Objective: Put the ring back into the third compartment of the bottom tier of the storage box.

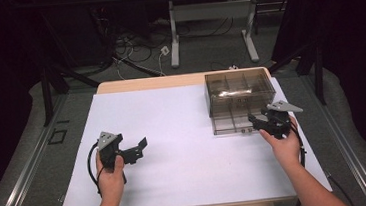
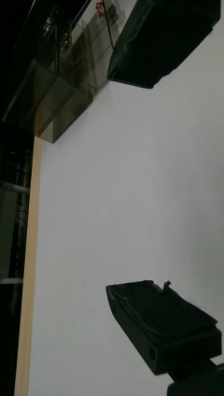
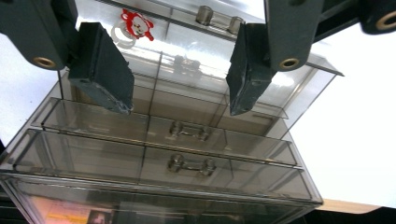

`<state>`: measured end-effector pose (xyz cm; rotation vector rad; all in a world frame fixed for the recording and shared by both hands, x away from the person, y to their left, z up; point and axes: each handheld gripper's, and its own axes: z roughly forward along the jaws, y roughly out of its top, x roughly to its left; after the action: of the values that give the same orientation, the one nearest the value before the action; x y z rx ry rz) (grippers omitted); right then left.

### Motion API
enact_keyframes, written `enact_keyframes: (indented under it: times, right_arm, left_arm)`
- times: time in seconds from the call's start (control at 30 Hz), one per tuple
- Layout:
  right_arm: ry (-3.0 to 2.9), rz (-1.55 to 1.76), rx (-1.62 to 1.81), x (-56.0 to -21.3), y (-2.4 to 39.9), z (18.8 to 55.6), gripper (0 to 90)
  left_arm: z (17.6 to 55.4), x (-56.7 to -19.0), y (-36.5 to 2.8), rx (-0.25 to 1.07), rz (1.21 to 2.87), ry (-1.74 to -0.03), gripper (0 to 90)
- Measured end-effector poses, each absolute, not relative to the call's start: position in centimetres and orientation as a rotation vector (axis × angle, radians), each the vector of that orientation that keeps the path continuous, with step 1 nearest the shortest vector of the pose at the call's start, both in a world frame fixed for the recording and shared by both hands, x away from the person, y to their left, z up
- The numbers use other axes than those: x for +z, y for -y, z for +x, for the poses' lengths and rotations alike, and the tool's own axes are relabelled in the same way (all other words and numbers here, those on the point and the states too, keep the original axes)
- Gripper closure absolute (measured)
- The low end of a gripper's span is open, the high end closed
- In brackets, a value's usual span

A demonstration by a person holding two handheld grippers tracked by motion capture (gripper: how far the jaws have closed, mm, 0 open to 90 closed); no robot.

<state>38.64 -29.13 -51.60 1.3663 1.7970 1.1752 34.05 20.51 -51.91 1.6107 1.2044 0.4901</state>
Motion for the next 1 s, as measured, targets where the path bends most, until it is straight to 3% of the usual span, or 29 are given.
enact_keyframes:
  times: [0.53, 1.0]
  right_arm:
    - [-1.824, 1.347, 1.200, -50.9, 28.5, 37.6, 33.7]
    - [-1.848, 1.244, 1.270, -49.5, 26.4, 34.3, 21.0]
  left_arm:
    - [33.9, -51.8, -20.5, 0.485, 1.602, -1.206, 1.1]
    - [32.7, -51.4, -20.5, 0.487, 1.604, -1.185, 1.1]
